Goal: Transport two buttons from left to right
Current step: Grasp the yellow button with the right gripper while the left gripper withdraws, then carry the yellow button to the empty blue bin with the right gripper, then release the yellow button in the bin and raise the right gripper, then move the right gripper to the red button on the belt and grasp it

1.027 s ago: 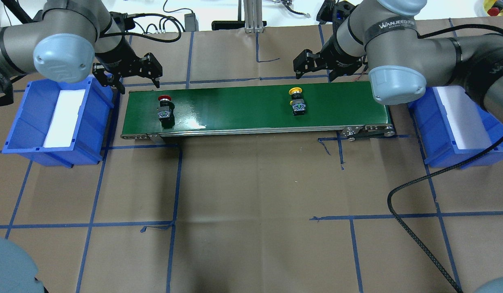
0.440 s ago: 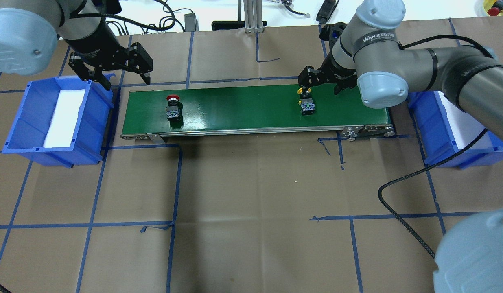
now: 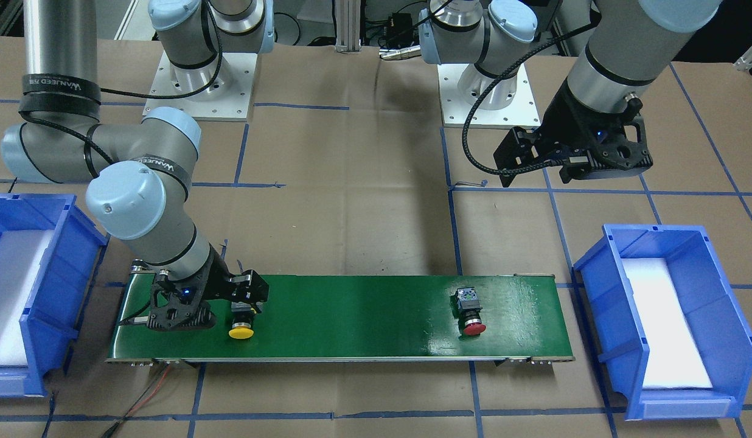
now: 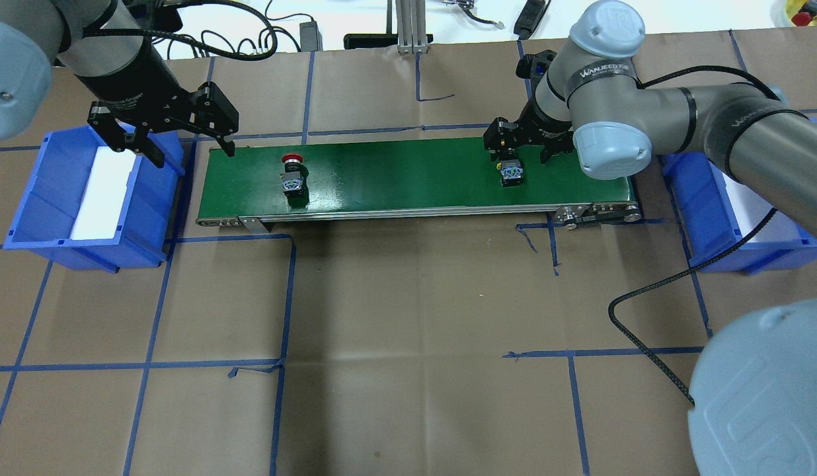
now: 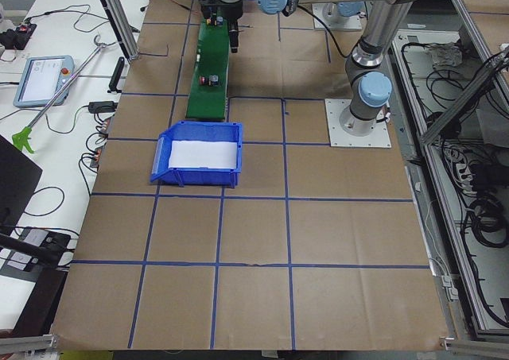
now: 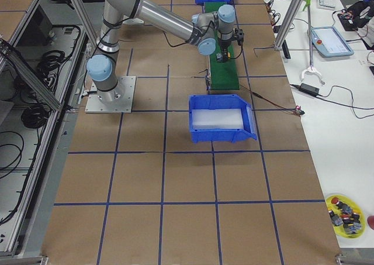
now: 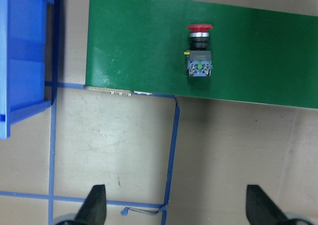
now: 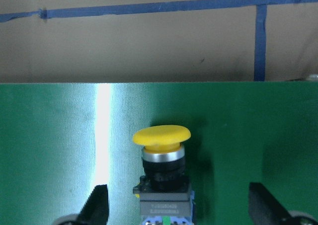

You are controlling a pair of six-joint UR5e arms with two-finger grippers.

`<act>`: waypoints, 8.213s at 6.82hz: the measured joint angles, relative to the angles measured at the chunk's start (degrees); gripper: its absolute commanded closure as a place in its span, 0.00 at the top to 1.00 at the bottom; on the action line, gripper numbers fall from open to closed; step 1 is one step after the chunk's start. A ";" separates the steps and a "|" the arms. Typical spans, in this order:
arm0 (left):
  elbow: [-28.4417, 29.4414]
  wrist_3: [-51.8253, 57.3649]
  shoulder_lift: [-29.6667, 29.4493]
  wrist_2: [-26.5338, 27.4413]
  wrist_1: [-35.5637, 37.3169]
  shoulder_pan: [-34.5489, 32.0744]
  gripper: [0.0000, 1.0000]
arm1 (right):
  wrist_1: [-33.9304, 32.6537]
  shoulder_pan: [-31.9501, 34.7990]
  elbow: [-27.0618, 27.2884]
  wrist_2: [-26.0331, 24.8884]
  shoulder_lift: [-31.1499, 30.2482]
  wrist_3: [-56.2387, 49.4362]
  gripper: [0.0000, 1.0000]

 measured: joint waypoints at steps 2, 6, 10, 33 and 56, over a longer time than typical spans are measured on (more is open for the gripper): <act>-1.05 -1.34 1.37 0.04 -0.13 -1.11 1.00 | 0.38 -0.01 0.36 -1.40 0.84 -0.12 0.49; -3.69 -0.87 3.01 1.64 1.13 -1.36 1.00 | 6.27 -1.58 -0.53 -9.75 -0.14 -1.07 0.05; -3.49 -0.87 3.04 1.38 1.56 -1.32 1.00 | 22.88 -14.27 -10.75 -12.78 -5.28 -15.37 0.05; -3.46 -1.75 2.95 1.18 1.81 -1.30 1.00 | 8.28 -33.58 6.17 -13.01 -12.29 -31.70 1.00; -3.35 -1.19 2.86 1.52 1.72 -1.28 1.00 | 16.42 3.42 -7.93 -9.32 -3.12 2.24 0.99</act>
